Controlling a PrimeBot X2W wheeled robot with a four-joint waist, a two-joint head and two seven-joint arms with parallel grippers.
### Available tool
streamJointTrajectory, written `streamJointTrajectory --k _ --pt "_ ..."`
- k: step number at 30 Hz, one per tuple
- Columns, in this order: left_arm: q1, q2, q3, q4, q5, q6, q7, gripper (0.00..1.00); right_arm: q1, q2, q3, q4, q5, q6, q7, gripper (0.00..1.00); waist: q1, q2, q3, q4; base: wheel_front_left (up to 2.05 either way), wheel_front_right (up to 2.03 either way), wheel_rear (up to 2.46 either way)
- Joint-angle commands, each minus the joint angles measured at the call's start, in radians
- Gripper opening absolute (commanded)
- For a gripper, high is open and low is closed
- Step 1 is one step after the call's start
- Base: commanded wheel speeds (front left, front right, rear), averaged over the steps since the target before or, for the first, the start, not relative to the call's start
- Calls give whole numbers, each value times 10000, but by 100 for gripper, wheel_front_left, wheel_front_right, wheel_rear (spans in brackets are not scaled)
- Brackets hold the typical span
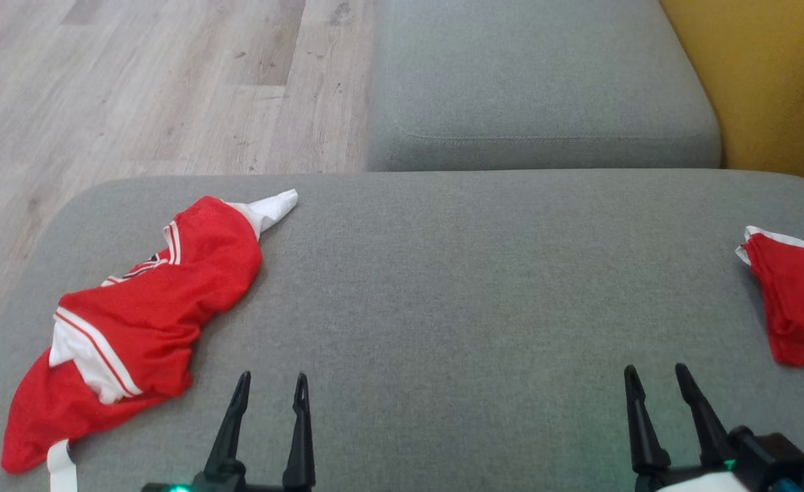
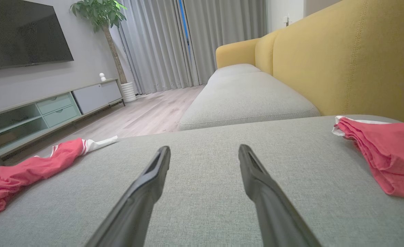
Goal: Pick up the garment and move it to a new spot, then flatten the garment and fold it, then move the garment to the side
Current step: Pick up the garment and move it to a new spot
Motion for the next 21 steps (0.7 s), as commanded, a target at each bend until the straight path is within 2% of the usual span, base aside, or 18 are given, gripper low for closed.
streamJointTrajectory --k 1,21 --pt "-235 -51 349 -201 87 -40 -53 100 -189 -58 236 -356 -42 -7 -106 100 0 0 -20 -3 0 0 0" --pt "-365 -54 419 52 59 46 -53 100 -59 -46 274 -256 109 -7 -106 100 0 0 -76 13 0 0 0"
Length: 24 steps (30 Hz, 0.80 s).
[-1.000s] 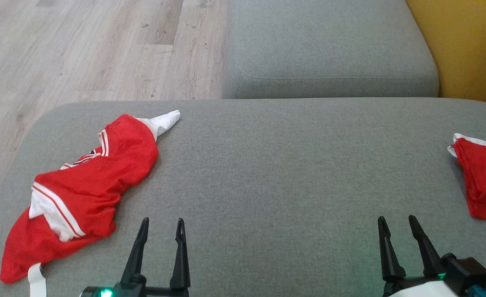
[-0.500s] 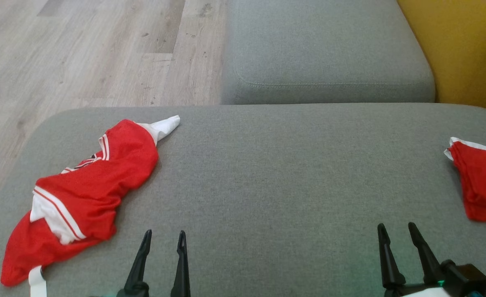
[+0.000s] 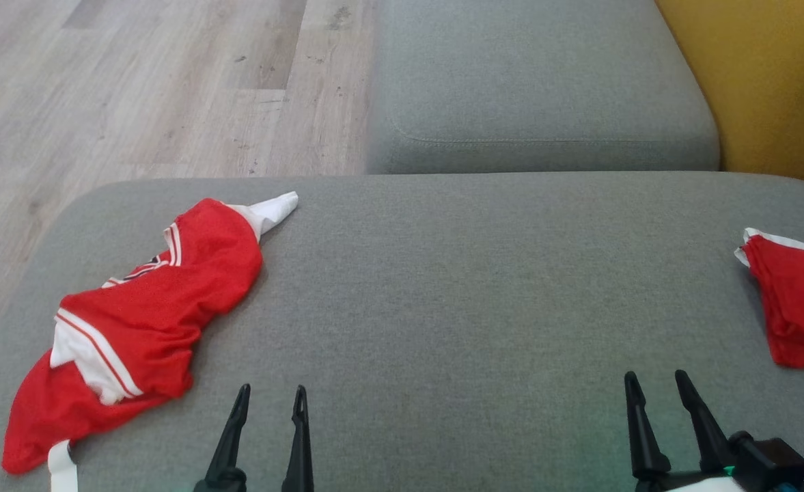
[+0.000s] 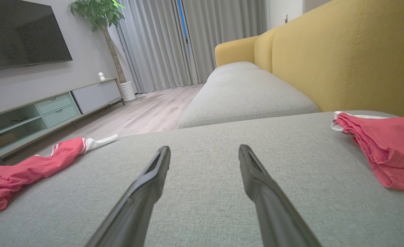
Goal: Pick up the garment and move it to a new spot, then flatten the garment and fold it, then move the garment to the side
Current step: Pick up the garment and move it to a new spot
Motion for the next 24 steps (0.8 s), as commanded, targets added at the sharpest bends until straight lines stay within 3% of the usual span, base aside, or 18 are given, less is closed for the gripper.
streamJointTrajectory --k 1,11,24 --pt "-504 -54 400 -303 69 54 -53 100 -187 -56 256 -283 15 -7 -106 100 0 0 -17 46 0 0 0" --pt "-569 -54 541 -325 176 65 -53 100 -137 -55 333 -322 107 -7 -107 100 0 0 132 744 0 0 0" --pt "-746 -54 827 -478 333 102 -53 100 -306 -55 368 -380 37 -7 -107 100 0 0 771 3214 0 0 0"
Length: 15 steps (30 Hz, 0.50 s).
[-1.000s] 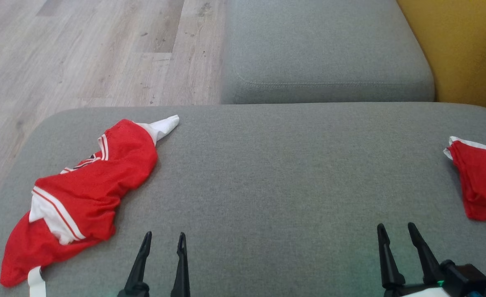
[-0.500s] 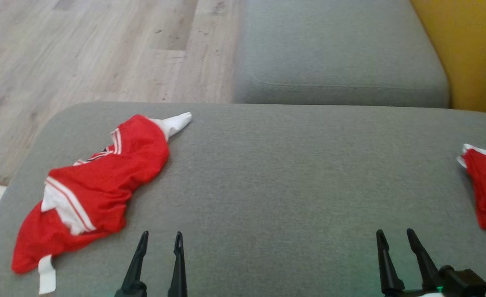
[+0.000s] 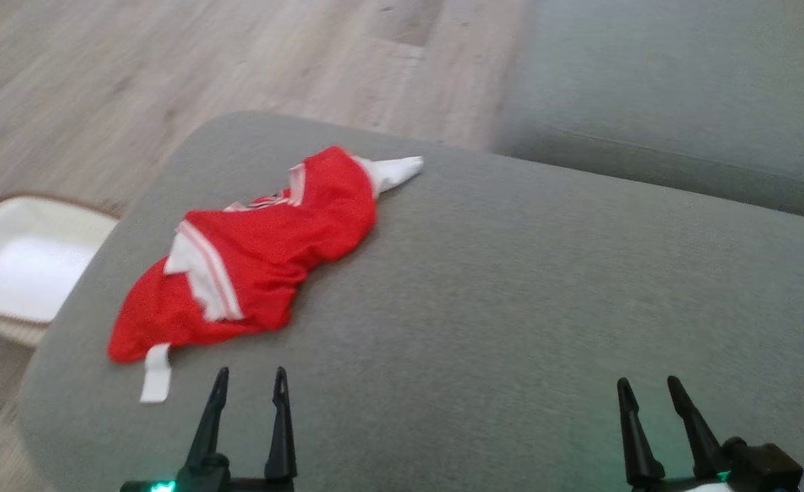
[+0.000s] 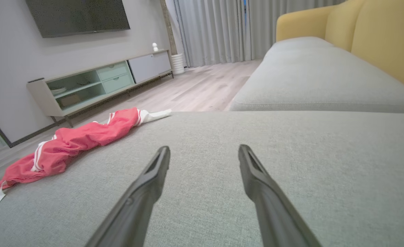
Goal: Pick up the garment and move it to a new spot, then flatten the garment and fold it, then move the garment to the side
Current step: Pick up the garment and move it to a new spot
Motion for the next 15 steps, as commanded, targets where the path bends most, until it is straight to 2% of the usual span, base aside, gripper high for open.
streamJointTrajectory --k 1,6,11,15 --pt "-528 -54 382 -359 114 49 -53 100 -481 -76 140 -353 -67 -7 -109 100 -1 0 297 720 0 0 0" --pt "-571 -54 600 -482 123 163 -53 100 -645 -82 -2 -328 -278 -7 -109 100 -1 0 597 1291 0 0 0" --pt "-754 2 950 -711 234 181 -53 100 -741 -234 -24 -348 -380 -7 -109 100 -1 0 843 1357 0 0 0" --pt "-1695 160 1373 -1203 409 205 -53 100 -867 -594 -155 -567 -482 -7 -109 100 -1 0 1537 1241 0 0 0"
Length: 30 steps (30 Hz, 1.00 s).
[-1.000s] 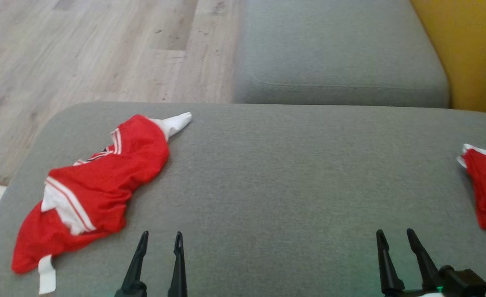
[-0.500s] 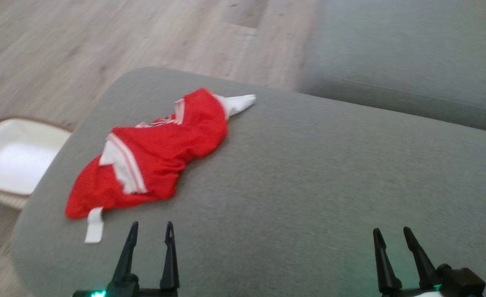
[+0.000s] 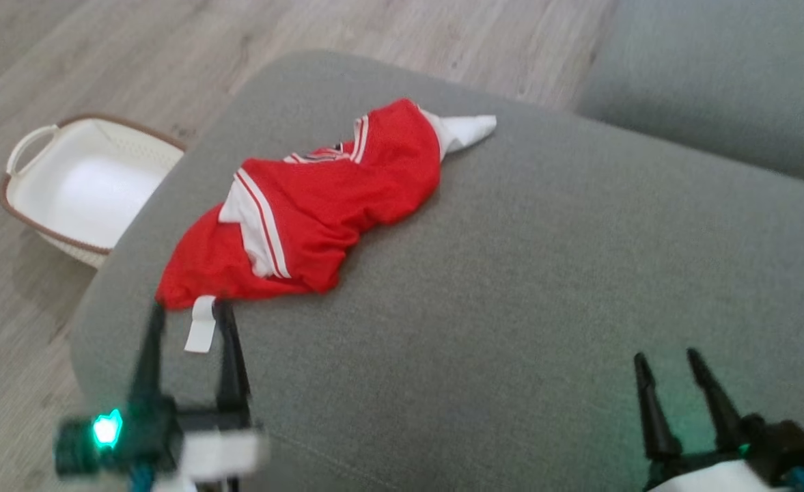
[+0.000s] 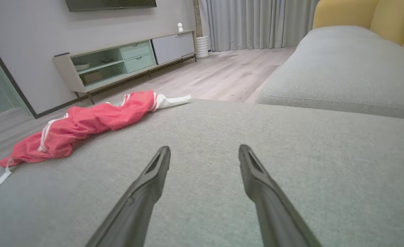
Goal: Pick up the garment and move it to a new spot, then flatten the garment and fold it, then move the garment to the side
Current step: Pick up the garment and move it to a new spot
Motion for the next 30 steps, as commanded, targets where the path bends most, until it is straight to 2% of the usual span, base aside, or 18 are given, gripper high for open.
streamJointTrajectory --k 1,5,8,9,11,17,21,27,28,30 --pt "-1403 95 568 -593 51 -40 -51 100 -604 -582 110 -484 -143 -7 -109 100 1 0 764 -173 0 0 0" --pt "-3065 331 897 -439 -187 -476 -51 100 -958 -1238 116 -760 -240 -7 -109 100 1 0 1730 -491 0 0 0" --pt "-4631 571 887 355 -385 -969 123 100 -1213 -1770 26 -1049 -260 -7 -109 100 1 0 2467 -657 0 0 0" --pt "-4631 571 887 355 -385 -969 123 100 -1213 -1770 26 -1049 -260 -7 -109 100 1 0 2467 -657 0 0 0" --pt "-5835 688 779 1026 -500 -1319 623 100 -1374 -2136 -48 -1304 -266 -7 -109 100 1 0 2978 -746 0 0 0" --pt "-9387 752 790 3786 -1092 -2067 1920 100 -1892 -3280 -122 -2076 -292 -7 -85 100 1 0 4354 -1079 0 0 0" --pt "-11109 675 924 5897 -1633 -2381 2625 100 -2124 -3887 -298 -2854 -223 -7 221 100 1 0 5139 -1316 0 0 0" --pt "-12581 714 1033 8636 -2022 -2521 3326 100 -2073 -4378 -735 -4035 -121 -7 705 100 1 0 6009 -1542 0 0 0" --pt "-12830 729 1059 9420 -2161 -2593 3534 100 -2047 -4443 -832 -4316 -113 -7 814 100 1 0 6194 -1610 0 0 0" --pt "-12978 761 1054 10058 -2282 -2692 3621 100 -2056 -4475 -896 -4510 -112 -7 895 100 1 0 6339 -1676 0 0 0"
